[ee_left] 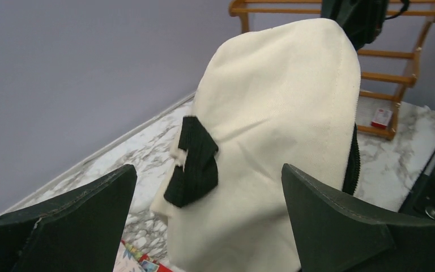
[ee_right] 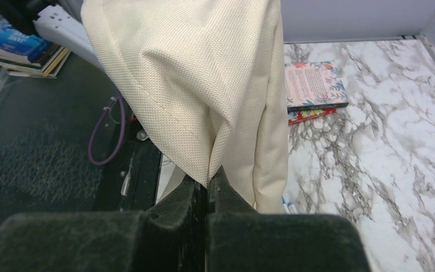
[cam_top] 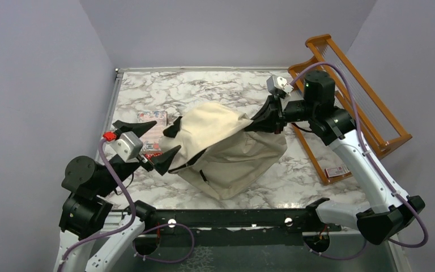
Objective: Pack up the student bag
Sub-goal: Unzip the student bag at the center of the board.
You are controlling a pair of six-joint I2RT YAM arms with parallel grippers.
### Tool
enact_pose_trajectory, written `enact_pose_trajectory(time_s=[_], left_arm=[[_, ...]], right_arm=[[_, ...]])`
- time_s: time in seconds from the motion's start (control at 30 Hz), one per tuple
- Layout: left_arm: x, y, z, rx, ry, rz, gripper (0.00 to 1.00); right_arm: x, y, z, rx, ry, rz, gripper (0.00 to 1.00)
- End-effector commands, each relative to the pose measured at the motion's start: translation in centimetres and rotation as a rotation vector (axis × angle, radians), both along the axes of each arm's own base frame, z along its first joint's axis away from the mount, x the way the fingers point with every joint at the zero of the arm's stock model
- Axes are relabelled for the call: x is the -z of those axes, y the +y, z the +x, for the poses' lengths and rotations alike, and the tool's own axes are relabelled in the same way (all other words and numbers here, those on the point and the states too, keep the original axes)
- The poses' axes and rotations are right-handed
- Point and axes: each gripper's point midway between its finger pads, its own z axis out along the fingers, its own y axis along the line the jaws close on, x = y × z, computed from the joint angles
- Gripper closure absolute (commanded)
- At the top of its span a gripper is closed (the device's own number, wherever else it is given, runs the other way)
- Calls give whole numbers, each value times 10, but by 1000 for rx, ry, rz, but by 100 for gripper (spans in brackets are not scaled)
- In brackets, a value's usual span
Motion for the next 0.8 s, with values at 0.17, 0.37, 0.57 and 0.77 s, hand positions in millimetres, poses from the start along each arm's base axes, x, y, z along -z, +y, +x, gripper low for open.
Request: enact_pose_trajectory(time_s=[0.17, 0.37, 0.57, 0.77], left_arm=[[-4, -45, -10, 280, 76, 53, 1], [5, -46, 6, 250, 136, 71, 1], [23, -62, 1, 361, 208, 85, 1], [30, -73, -13, 473, 242, 87, 7]], right_arm=[[-10, -1, -28, -157, -45, 35, 100], [-8, -2, -31, -164, -51, 38, 99], [-6, -1, -30, -167, -52, 45, 100], [-1, 1, -18, -116, -58, 34, 99]])
